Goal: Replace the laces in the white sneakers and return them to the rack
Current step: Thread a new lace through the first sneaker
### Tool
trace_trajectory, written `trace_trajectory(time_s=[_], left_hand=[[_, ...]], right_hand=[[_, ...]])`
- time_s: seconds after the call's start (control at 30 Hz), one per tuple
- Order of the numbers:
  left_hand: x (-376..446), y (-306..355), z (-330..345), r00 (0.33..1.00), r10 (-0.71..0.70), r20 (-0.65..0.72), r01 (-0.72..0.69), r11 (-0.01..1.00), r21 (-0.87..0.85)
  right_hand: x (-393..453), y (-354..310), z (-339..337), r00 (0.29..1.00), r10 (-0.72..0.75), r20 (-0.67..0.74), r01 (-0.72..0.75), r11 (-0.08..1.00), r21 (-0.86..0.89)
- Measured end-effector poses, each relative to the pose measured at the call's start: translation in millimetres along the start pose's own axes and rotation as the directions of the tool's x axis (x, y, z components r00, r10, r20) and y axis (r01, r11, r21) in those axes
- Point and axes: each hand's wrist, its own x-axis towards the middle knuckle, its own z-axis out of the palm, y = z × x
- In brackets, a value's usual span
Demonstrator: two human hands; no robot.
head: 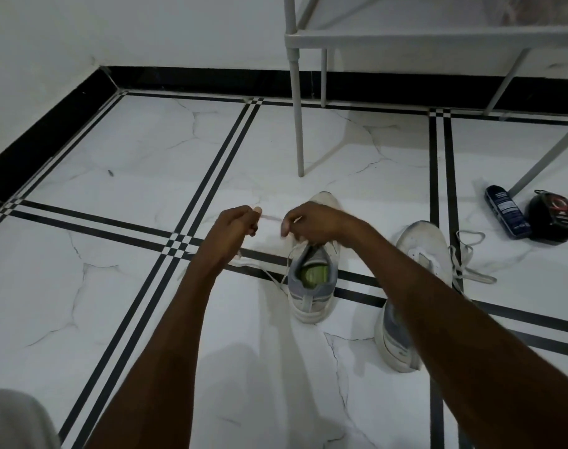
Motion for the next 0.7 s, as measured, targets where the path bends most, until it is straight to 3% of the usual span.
trace_trajectory(time_s=[0.03,0.1,0.13,0.2,0.27,0.37,0.43,0.5,0.53,0.57,0.63,0.7], left_hand=[[-1.4,-5.5,-5.9,1.0,-0.011,-0.024,0.011,1.0,-0.017],[-4.7,-16.8,-9.7,0.999,-0.029,-0.044,0.029,1.0,-0.004],[-5.8,-19.2,-8.0,0.999,-0.027,-0.036,0.028,1.0,0.013],[-7.3,-17.1,1.1,1.0,-0.013,-0.002,0.014,0.998,0.06],[-5.6,-11.5,11.9,0.999,0.012,0.037,-0.016,0.994,0.108],[-1.3,-6.9,20.3,0.996,0.032,0.079,-0.041,0.993,0.115],[1.2,-8.2,19.5,0.997,0.034,0.069,-0.041,0.993,0.11],[1.6,-11.8,16.2,0.998,0.033,0.047,-0.037,0.995,0.091],[1.4,-14.0,14.4,0.999,0.037,0.031,-0.039,0.996,0.086],[1.0,-15.7,13.1,0.999,0.04,0.023,-0.042,0.994,0.096],[0.0,-16.7,14.4,0.998,0.051,0.035,-0.056,0.989,0.139],[-1.4,-12.1,20.7,0.996,0.068,0.053,-0.076,0.984,0.159]], right_hand=[[7.4,6.7,-3.0,0.989,0.065,-0.133,-0.054,0.995,0.081],[13.4,19.1,-7.7,0.903,0.121,-0.411,-0.111,0.993,0.048],[11.4,20.2,-7.4,0.903,0.128,-0.41,-0.126,0.992,0.031],[2.6,15.9,-2.3,0.973,0.07,-0.22,-0.069,0.998,0.013],[-6.5,6.6,5.5,0.998,-0.009,-0.062,0.008,1.0,-0.028],[-7.6,2.6,13.0,0.995,-0.098,0.025,0.101,0.984,-0.148],[1.2,12.5,10.6,0.978,-0.044,-0.206,0.032,0.998,-0.062],[5.9,25.6,0.7,0.833,0.103,-0.544,-0.037,0.991,0.13],[5.7,31.0,-5.0,0.782,0.123,-0.611,-0.04,0.988,0.148],[4.0,34.0,-8.2,0.816,0.11,-0.568,-0.034,0.989,0.143],[-2.0,26.6,-6.3,0.956,-0.012,-0.293,0.039,0.995,0.087],[-9.5,14.6,4.2,0.992,-0.112,-0.061,0.112,0.994,0.001]])
